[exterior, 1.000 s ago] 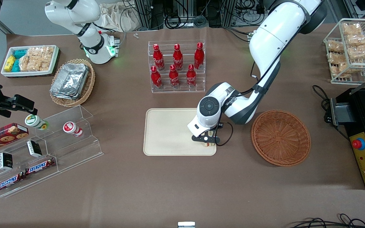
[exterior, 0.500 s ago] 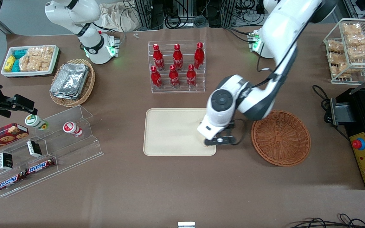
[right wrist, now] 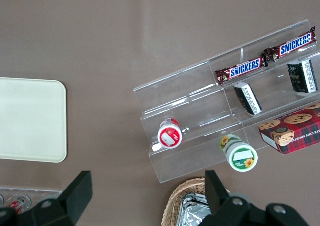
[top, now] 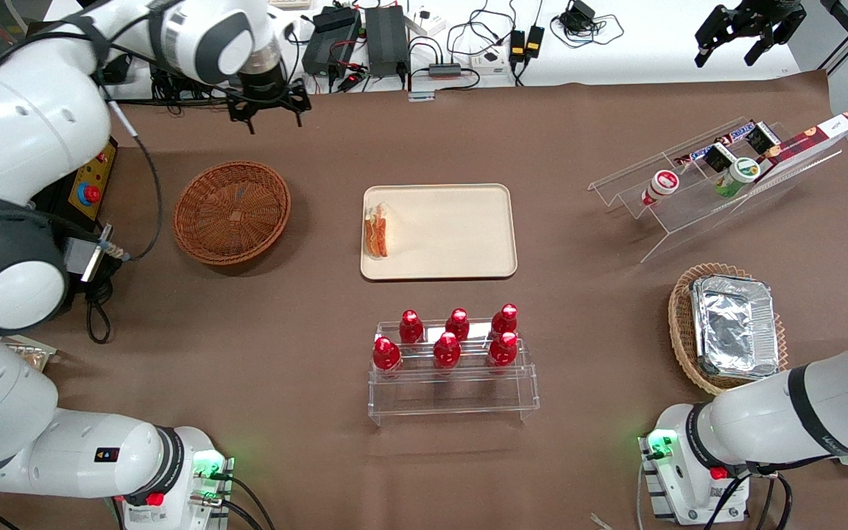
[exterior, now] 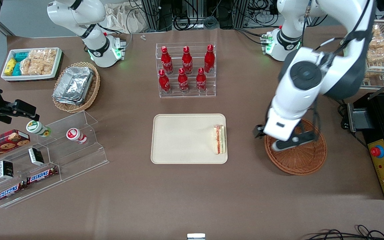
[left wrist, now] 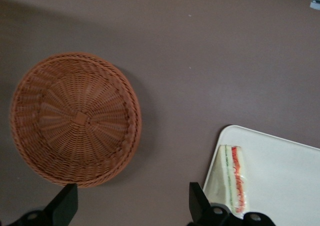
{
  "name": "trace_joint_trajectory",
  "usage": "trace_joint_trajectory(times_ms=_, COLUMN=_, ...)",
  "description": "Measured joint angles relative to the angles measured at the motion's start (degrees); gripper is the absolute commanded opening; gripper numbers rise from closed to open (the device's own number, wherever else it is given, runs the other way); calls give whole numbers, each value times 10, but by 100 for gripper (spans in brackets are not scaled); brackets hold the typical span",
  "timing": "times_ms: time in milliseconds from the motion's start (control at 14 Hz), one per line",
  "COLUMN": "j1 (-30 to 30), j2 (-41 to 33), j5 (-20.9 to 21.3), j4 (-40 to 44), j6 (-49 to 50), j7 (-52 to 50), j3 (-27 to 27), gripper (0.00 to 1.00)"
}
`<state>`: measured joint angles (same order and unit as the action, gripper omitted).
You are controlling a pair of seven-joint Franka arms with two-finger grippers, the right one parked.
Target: Place sandwich from basket to tray
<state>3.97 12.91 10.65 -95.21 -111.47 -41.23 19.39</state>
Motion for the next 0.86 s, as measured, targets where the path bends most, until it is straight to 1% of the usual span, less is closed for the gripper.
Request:
trace_joint_trajectory(times_ms=286, j1=-83, j2=-97, j5=-64, j4=-88, j6=-2, j7=158, j3=-2, gripper=100)
trace_joint_trajectory(times_ms=357, j1=-104, j2=-116, j5=-72, j4=-104, j6=-2, j7=196, j3=-3, gripper=100)
trace_joint_trajectory(times_ms=571, j1=-149, j2=-144, j5=-78, j4=-120, j6=16, j7=290, j3=-5, gripper=100)
trace_joint_trajectory(times_ms=857, j1=-180, j2=-141, j5=-78, j4=-89, j6=65, j7=395, j3=-6, gripper=100)
